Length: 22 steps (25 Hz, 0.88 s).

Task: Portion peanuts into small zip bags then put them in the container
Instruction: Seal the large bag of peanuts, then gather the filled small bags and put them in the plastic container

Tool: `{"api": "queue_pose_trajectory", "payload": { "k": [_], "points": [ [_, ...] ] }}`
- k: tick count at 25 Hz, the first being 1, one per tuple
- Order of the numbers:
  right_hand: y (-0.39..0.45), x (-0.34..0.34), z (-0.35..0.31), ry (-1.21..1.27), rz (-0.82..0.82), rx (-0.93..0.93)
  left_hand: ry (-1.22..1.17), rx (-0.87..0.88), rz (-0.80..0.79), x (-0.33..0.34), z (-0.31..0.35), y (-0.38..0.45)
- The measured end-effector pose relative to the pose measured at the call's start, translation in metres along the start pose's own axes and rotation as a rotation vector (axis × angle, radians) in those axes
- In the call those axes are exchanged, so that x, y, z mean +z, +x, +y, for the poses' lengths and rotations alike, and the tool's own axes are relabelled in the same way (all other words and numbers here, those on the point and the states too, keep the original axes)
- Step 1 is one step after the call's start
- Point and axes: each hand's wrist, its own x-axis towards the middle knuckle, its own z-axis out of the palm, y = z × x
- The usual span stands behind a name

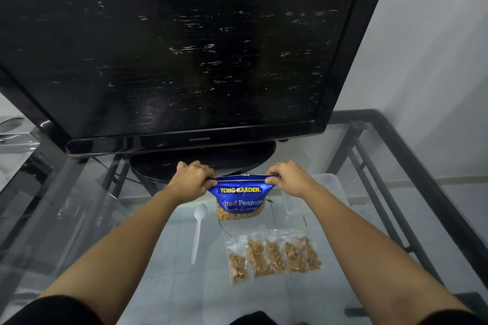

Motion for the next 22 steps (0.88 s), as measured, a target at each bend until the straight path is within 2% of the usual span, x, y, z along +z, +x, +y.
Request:
{"api": "queue_pose_trajectory", "payload": {
  "k": [3,7,9,11,13,15,19,22],
  "points": [
    [0.002,0.002,-0.001,-0.04,0.027,-0.009,0.009,-0.028,0.034,0.004,-0.003,-0.003],
    [0.001,0.006,-0.008,-0.226,0.065,-0.036,0.023,-0.064,0.087,0.005,0.0,-0.01],
    [-0.006,0.012,-0.009,-0.296,0.178,-0.081,-0.142,-0.085,0.257,0.009,0.012,-0.021],
    [-0.019,0.026,-0.009,-0.209,0.372,-0.144,-0.311,-0.051,0.464,0.022,0.029,-0.039],
    [-0.034,0.052,-0.008,-0.1,0.531,-0.241,-0.398,-0.032,0.531,0.044,0.045,-0.062],
    [-0.047,0.085,-0.004,-0.05,0.486,-0.245,-0.449,-0.072,0.413,0.072,0.055,-0.077],
    [-0.051,0.136,0.004,-0.02,0.174,-0.101,-0.462,-0.246,0.052,0.118,0.055,-0.084],
    [-0.047,0.152,0.006,-0.061,0.04,-0.03,-0.455,-0.278,-0.018,0.129,0.059,-0.08]
  ]
}}
